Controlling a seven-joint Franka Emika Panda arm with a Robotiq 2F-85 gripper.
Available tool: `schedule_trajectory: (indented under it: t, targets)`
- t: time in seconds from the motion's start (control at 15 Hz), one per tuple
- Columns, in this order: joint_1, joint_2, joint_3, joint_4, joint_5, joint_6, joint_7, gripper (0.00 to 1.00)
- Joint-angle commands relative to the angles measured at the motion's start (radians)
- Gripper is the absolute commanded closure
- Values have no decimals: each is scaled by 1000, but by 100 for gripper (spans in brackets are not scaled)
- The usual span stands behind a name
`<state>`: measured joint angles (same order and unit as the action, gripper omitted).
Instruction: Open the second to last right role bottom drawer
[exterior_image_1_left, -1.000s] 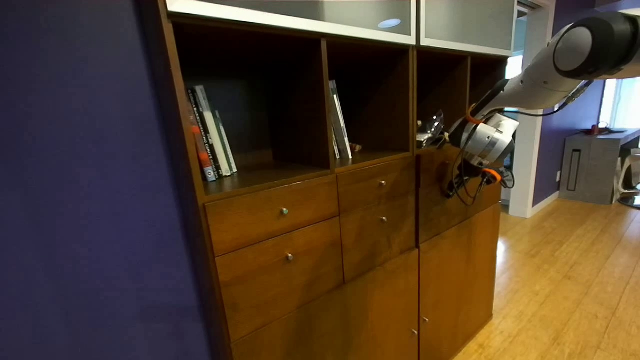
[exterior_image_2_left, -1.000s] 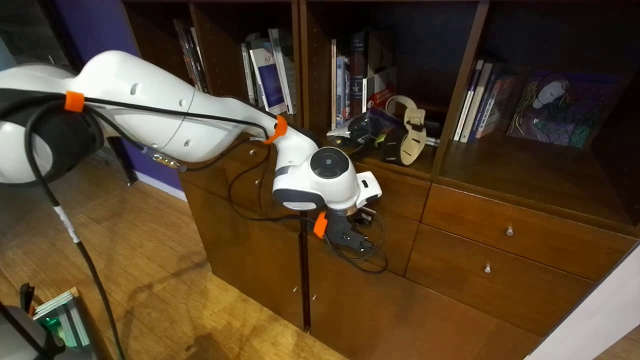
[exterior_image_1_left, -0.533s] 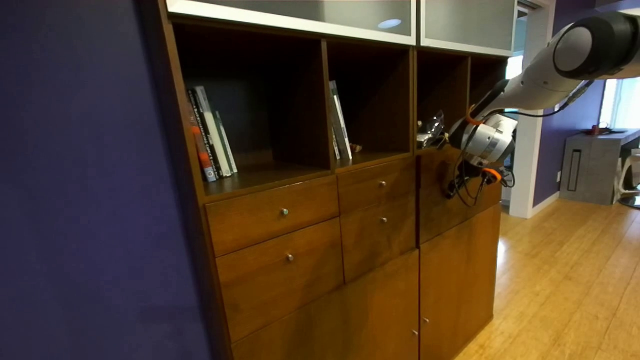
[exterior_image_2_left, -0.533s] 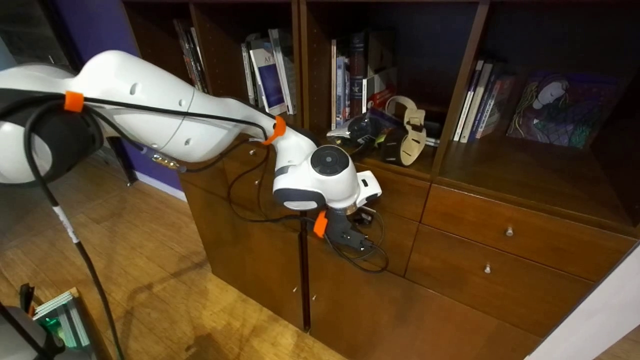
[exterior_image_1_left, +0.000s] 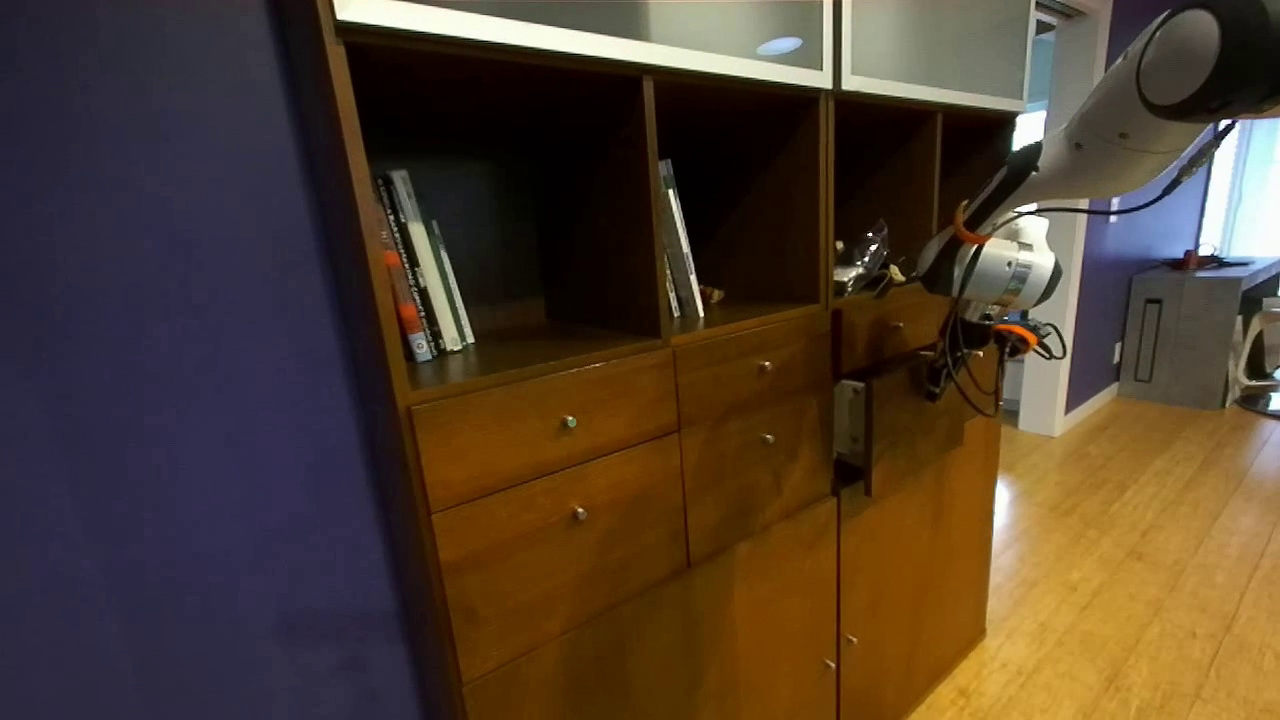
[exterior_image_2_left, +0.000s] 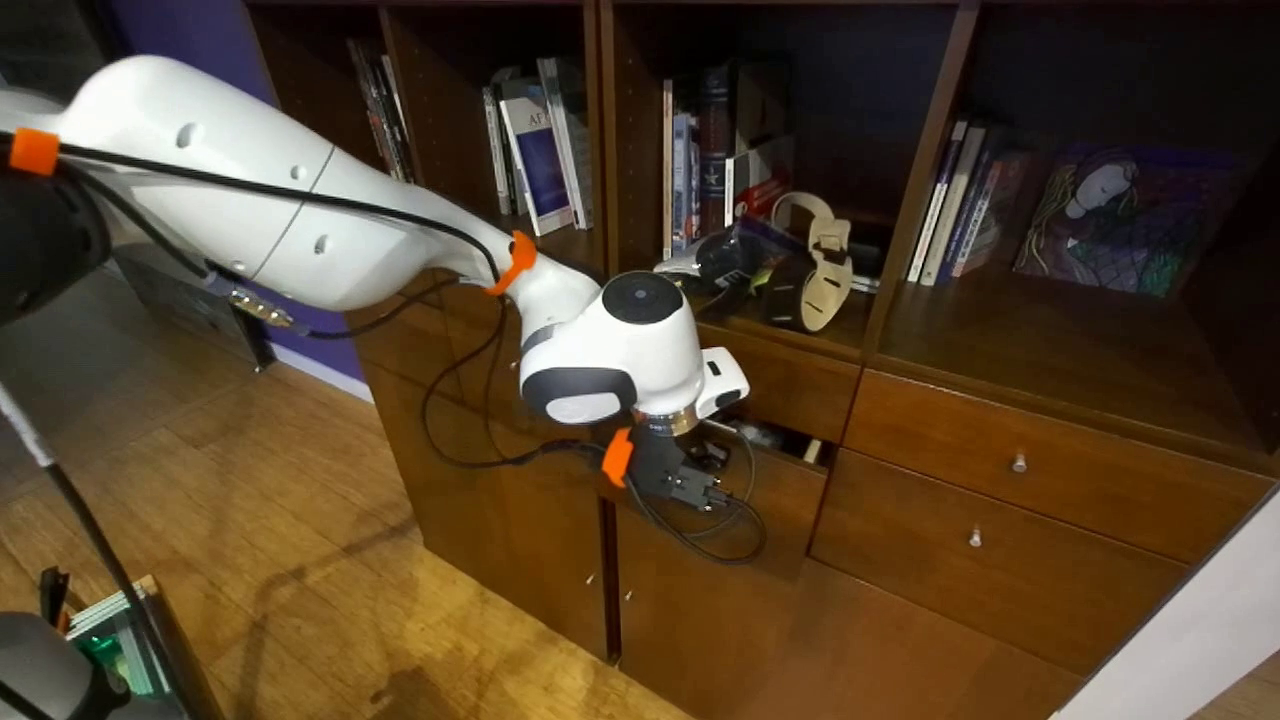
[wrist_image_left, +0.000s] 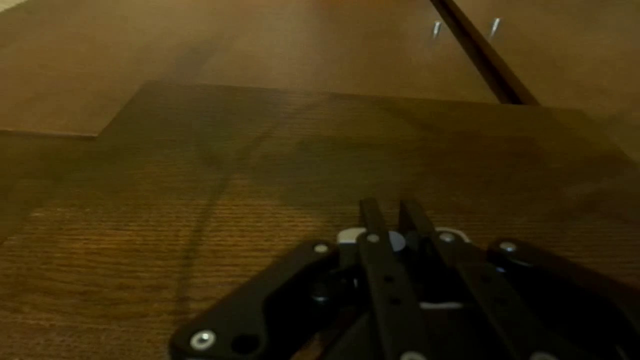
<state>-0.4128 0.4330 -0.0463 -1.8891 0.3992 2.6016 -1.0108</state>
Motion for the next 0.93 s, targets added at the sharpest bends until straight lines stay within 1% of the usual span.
schedule_trajectory:
  t: [0.0,0.13,0.4,0.53,0.87]
  targets:
    - [-22,-108,-73,-164,-86,-12,27,96]
    - [-26,-151,-100,-220,-92,-27,17,96]
    - [-29,-208,-144,-291,-87,-49,-7,96]
    - [-28,-225,-167,-309,-97,-64,-17,96]
    - [-28,-253,-214,-330,-164,-102,-17,96]
